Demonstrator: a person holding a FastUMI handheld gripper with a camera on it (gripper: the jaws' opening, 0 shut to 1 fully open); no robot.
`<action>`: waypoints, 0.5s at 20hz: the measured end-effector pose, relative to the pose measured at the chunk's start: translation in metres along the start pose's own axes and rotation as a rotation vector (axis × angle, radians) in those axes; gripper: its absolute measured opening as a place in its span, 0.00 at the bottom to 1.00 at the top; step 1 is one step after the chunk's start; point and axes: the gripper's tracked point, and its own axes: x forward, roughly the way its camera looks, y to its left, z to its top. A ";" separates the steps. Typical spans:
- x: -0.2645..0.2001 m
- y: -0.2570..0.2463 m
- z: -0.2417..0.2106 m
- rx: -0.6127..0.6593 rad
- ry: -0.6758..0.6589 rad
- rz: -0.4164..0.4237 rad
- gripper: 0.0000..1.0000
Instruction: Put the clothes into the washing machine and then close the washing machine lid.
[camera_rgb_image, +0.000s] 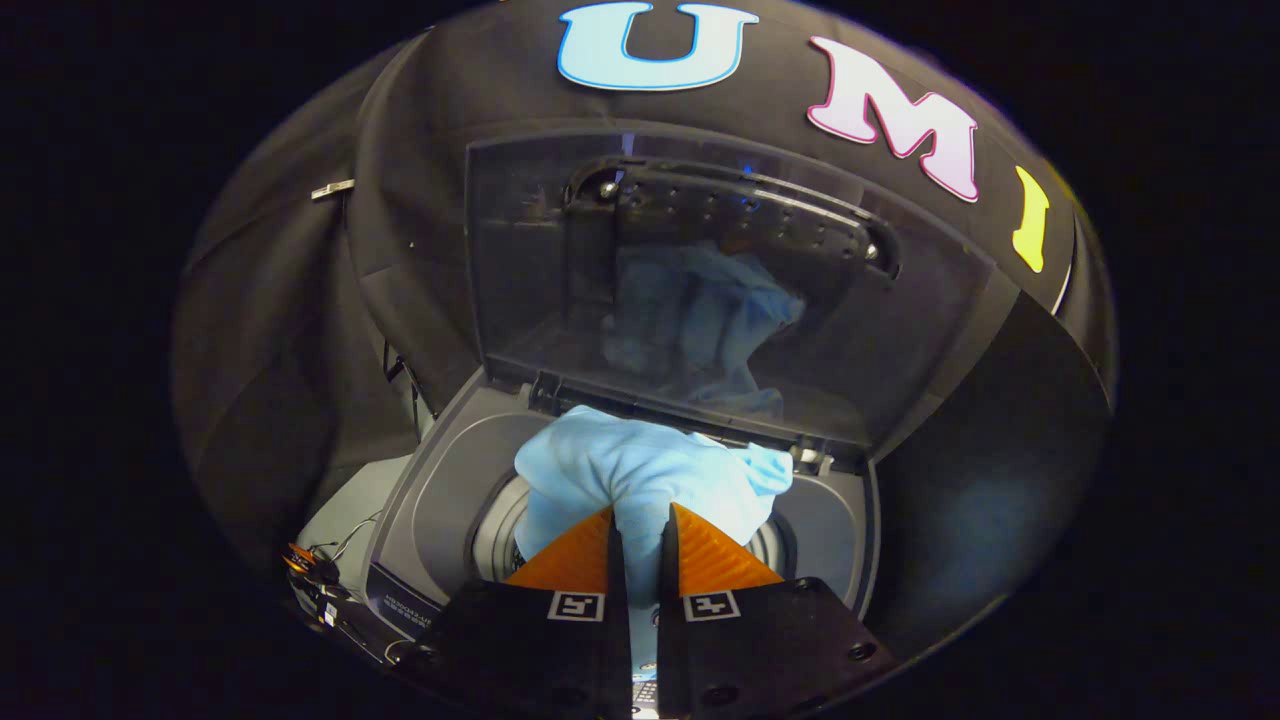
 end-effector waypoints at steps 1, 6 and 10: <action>0.001 0.001 -0.005 -0.005 0.011 -0.002 0.14; -0.001 0.003 -0.005 0.001 -0.011 0.016 0.85; -0.002 0.006 -0.006 0.018 -0.007 0.035 0.99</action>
